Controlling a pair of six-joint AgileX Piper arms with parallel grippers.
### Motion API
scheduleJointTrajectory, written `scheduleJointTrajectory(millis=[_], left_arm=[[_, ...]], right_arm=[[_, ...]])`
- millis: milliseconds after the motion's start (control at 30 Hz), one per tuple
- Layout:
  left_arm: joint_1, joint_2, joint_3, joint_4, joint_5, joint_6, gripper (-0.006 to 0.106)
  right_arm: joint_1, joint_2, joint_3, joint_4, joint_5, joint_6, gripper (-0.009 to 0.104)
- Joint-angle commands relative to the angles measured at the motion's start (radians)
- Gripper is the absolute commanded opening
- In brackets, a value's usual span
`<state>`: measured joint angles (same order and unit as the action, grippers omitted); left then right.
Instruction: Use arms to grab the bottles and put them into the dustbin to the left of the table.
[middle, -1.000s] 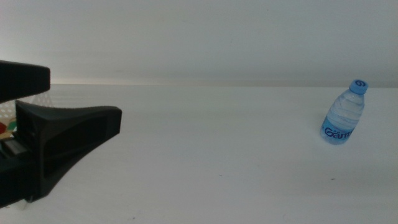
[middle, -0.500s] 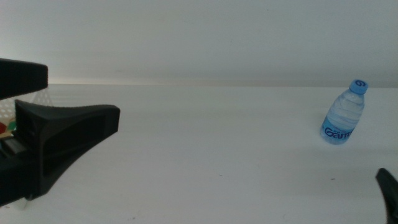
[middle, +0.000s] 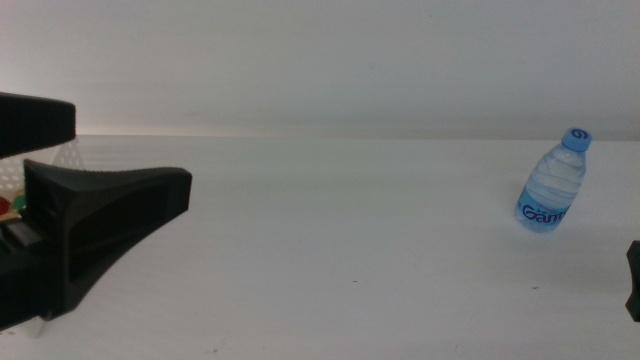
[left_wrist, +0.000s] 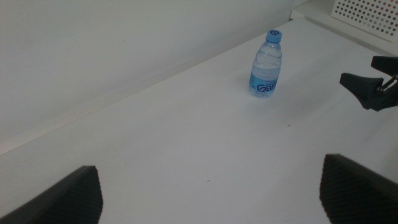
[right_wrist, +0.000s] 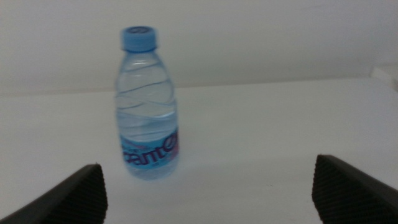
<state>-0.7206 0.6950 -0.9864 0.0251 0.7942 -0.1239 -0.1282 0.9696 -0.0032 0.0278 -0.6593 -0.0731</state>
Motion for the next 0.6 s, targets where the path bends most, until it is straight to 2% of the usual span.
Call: scheduleJointTrajectory(millis=[0, 133, 433, 567], left_arm=[[-0.009, -0.002, 0.004, 0.002, -0.02, -0.004, 0.094], [-0.009, -0.002, 0.004, 0.002, -0.02, -0.007, 0.094], [-0.009, -0.002, 0.004, 0.002, -0.02, -0.004, 0.094], [-0.009, -0.002, 0.004, 0.002, -0.02, -0.004, 0.094]], right_arm=[[-0.012, 0.052, 0.042, 0.022, -0.069, 0.006, 0.088], [-0.012, 0.112, 0.041, 0.029, -0.1, 0.004, 0.088], [-0.012, 0.248, 0.029, 0.029, -0.276, 0.058, 0.088], [-0.011, 0.299, -0.017, 0.027, -0.274, 0.042, 0.088]])
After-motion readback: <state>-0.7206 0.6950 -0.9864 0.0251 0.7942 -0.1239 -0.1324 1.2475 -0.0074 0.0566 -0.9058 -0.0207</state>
